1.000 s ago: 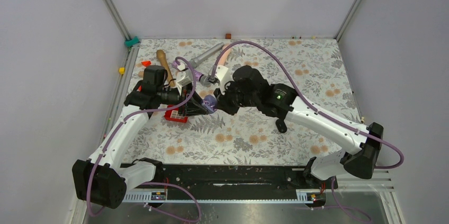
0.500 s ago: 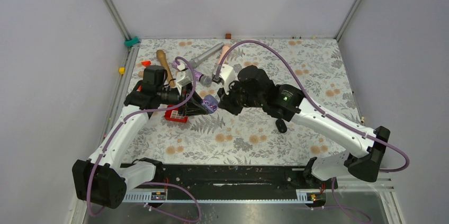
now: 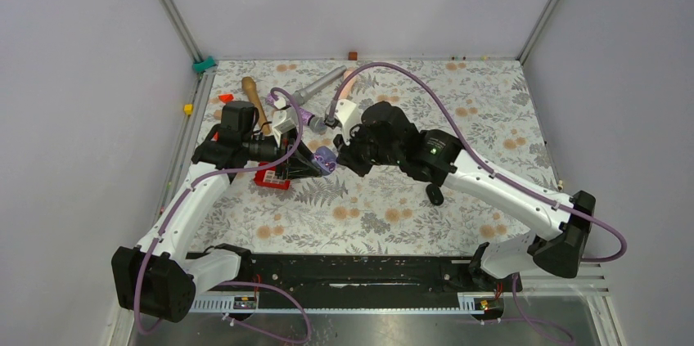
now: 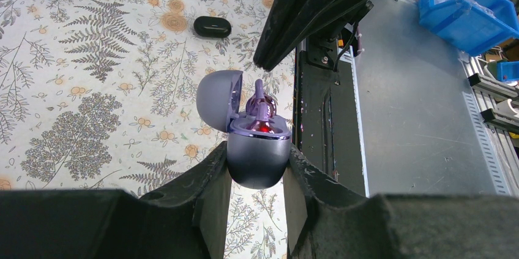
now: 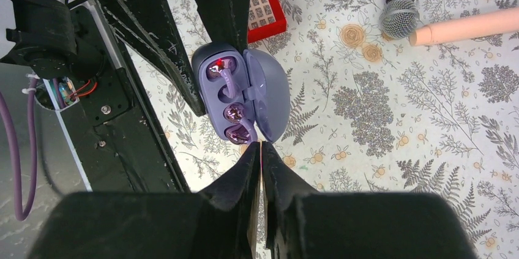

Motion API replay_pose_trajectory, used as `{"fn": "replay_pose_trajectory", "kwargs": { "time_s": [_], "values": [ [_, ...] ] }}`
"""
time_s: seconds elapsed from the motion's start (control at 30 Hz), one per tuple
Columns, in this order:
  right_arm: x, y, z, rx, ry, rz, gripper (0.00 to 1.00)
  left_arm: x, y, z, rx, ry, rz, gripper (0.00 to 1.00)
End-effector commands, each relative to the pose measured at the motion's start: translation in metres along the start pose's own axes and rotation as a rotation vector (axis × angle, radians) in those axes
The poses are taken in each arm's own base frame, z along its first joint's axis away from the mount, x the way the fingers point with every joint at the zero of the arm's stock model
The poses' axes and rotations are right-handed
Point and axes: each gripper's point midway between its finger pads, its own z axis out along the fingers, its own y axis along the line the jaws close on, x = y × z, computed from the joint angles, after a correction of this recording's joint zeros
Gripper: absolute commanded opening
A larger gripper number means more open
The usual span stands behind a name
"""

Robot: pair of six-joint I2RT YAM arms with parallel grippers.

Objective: Insert the wireless bluetooth earbuds into the charging case
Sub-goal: Place the earbud in the charging case, then close the charging case at the center of the board.

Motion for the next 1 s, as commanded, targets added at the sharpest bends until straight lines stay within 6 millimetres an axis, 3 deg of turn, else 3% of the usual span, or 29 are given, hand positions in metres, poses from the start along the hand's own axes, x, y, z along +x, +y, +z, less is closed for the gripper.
{"fn": "replay_pose_trajectory", "kwargs": {
  "time_s": [0.0,0.37,0.57,0.8,0.97],
  "values": [
    [-0.011,0.008,0.004,-0.030,-0.030,0.005,0.10,-0.012,-0.005,-0.002,0.023,-0.033,0.079,0.22],
    [-0.007,0.016,0.011,-0.073,-0.014,0.029,0.10,-0.011,-0.005,-0.002,0.025,-0.032,0.076,0.22],
    [-0.015,0.011,0.001,-0.043,-0.035,0.008,0.09,-0.012,-0.005,-0.002,0.024,-0.033,0.078,0.22],
    [-0.037,-0.022,-0.032,0.146,-0.125,-0.008,0.08,-0.011,-0.005,-0.001,0.031,-0.033,0.070,0.22],
    [-0.034,-0.052,-0.026,0.280,-0.147,0.043,0.09,-0.012,-0.006,-0.002,0.035,-0.035,0.068,0.22]
  ]
}}
